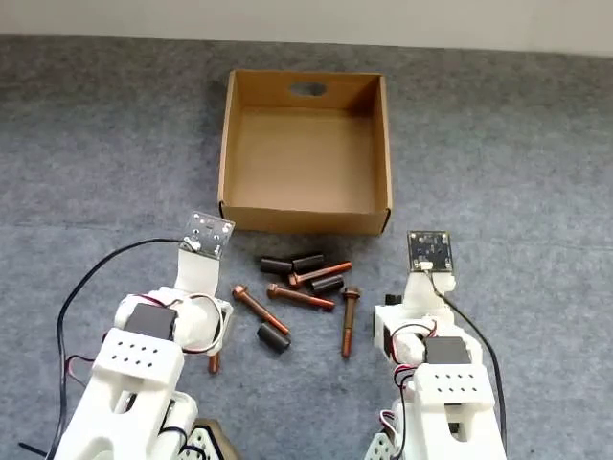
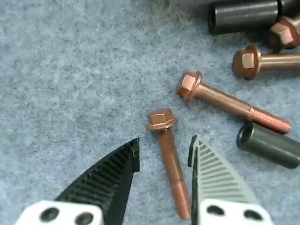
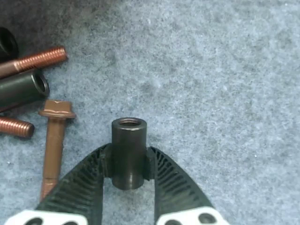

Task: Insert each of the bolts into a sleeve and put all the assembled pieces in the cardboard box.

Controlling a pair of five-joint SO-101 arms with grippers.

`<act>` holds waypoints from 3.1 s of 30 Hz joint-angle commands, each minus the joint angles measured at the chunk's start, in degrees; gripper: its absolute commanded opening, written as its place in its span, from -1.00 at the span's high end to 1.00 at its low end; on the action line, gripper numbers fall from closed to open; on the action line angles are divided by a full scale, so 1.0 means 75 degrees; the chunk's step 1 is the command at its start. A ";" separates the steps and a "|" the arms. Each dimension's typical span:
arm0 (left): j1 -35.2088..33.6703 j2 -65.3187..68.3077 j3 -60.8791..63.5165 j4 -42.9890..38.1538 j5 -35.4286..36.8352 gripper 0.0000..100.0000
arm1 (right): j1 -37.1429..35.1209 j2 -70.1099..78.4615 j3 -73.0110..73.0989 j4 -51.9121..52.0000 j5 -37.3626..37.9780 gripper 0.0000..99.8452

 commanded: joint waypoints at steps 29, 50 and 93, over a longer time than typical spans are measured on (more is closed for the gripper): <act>0.0064 0.4378 -0.2338 -0.0258 -0.0141 0.94 | 0.0076 -0.0111 -0.0041 -0.0135 -0.0012 0.99; -0.0064 0.3956 -0.2303 -0.0621 -0.2379 0.63 | 0.0076 -0.0111 -0.0029 -0.0135 -0.0012 0.99; 0.0018 0.4999 -0.2784 -0.1571 -0.2004 0.98 | 0.0076 -0.0123 -0.0111 -0.0135 -0.0012 0.99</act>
